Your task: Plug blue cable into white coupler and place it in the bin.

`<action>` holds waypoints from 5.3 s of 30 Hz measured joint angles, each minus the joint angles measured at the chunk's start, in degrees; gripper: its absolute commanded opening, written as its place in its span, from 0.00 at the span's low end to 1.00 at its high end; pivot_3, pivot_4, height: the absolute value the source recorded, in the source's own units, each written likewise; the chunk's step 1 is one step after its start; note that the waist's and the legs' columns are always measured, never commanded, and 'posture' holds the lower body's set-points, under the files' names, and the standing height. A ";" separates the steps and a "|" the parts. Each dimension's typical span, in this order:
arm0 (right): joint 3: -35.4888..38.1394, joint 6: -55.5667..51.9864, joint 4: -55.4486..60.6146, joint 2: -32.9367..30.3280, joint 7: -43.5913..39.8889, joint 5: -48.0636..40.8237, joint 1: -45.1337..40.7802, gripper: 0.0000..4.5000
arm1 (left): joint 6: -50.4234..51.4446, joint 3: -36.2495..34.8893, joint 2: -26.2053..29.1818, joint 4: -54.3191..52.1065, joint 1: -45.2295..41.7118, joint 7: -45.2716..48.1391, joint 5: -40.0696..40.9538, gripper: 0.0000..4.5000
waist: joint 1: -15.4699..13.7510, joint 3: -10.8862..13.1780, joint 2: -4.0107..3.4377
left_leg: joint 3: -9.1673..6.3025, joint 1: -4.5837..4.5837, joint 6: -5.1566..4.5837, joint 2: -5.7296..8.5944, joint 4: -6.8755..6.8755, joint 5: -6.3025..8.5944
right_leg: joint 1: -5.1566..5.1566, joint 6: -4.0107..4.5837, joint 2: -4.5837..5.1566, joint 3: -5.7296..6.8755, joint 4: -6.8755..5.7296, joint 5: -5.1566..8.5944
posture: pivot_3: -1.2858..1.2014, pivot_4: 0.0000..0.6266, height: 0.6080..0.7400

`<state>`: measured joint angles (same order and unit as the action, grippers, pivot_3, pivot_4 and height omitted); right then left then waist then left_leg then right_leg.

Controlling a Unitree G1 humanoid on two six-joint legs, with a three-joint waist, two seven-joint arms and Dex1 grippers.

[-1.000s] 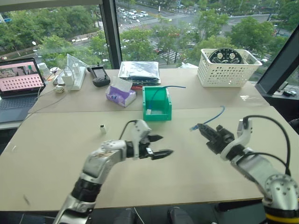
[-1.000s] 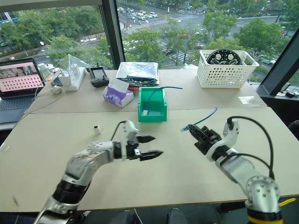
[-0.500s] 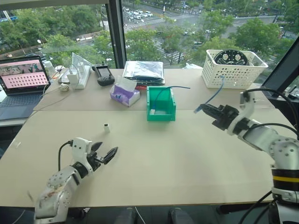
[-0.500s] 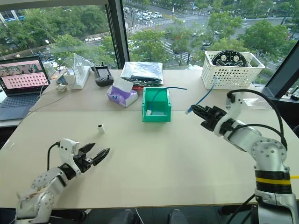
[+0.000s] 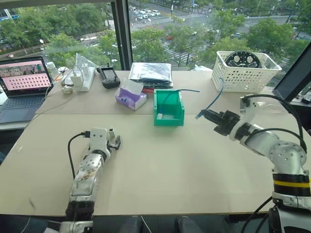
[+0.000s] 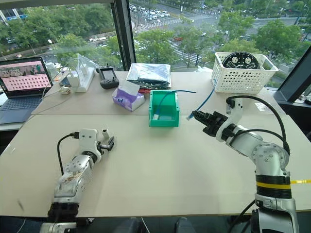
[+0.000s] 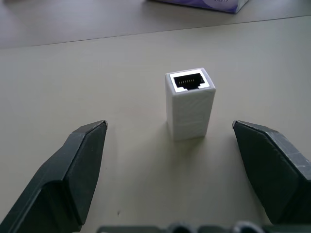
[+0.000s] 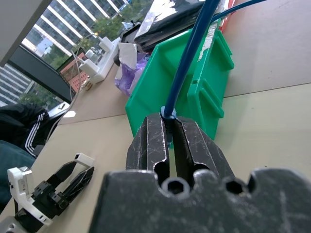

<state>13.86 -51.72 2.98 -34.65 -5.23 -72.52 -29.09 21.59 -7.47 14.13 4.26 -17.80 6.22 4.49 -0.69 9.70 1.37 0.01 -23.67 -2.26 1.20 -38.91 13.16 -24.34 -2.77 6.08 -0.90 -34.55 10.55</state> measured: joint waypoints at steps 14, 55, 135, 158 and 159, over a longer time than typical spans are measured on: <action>3.30 -1.29 5.63 1.64 3.44 -0.22 3.41 0.00 | 0.10 -0.83 -1.01 5.77 -3.98 3.54 2.69 0.20 | 0.08 -0.02 -0.03 | 0.03 0.15 0.00 0.00 -0.01 0.00 | 0.09 -0.01 0.01 -0.02 -0.03 0.00 | 0.52 0.24 0.96; -1.81 1.07 28.54 17.96 28.47 10.92 18.65 0.00 | 5.63 31.90 -14.94 32.57 -36.19 43.62 -7.49 0.15 | 0.29 0.00 0.01 | -0.05 -0.15 -0.23 0.13 -0.13 0.12 | 0.07 -0.33 0.00 0.01 0.27 0.01 | 0.52 0.24 0.96; -8.53 1.39 21.67 19.50 2.57 39.76 18.32 0.00 | 15.96 24.25 -18.54 33.61 -36.30 39.00 -4.66 0.15 | 0.70 -0.36 0.08 | -0.06 0.31 -0.19 0.17 -0.34 0.10 | 0.29 -0.67 -0.01 -0.07 -0.30 0.28 | 0.52 0.24 0.96; -2.92 -3.76 17.46 17.12 -0.86 40.87 12.12 0.00 | 14.73 26.12 -11.17 16.64 -29.63 44.87 -1.79 1.00 | 1.45 -0.64 0.13 | 0.06 0.30 -0.18 0.01 -0.25 0.09 | 0.10 -0.17 -0.13 -0.25 -0.34 0.08 | 0.52 0.24 0.96; -1.44 -4.36 16.65 16.50 -0.75 40.51 10.35 0.00 | 14.56 26.17 -10.38 15.13 -28.53 45.49 -1.31 1.00 | 1.45 -0.55 0.05 | 0.06 0.28 -0.17 0.01 -0.25 0.09 | 0.07 -0.16 -0.12 -0.26 -0.35 0.08 | 0.52 0.24 0.96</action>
<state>12.43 -56.08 19.63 -18.15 -5.98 -32.01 -18.74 36.15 18.70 3.75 19.39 -46.33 51.71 3.18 0.76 9.15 1.42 0.07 -23.39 -2.43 1.21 -39.16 13.25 -24.27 -2.93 5.96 -1.16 -34.90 10.63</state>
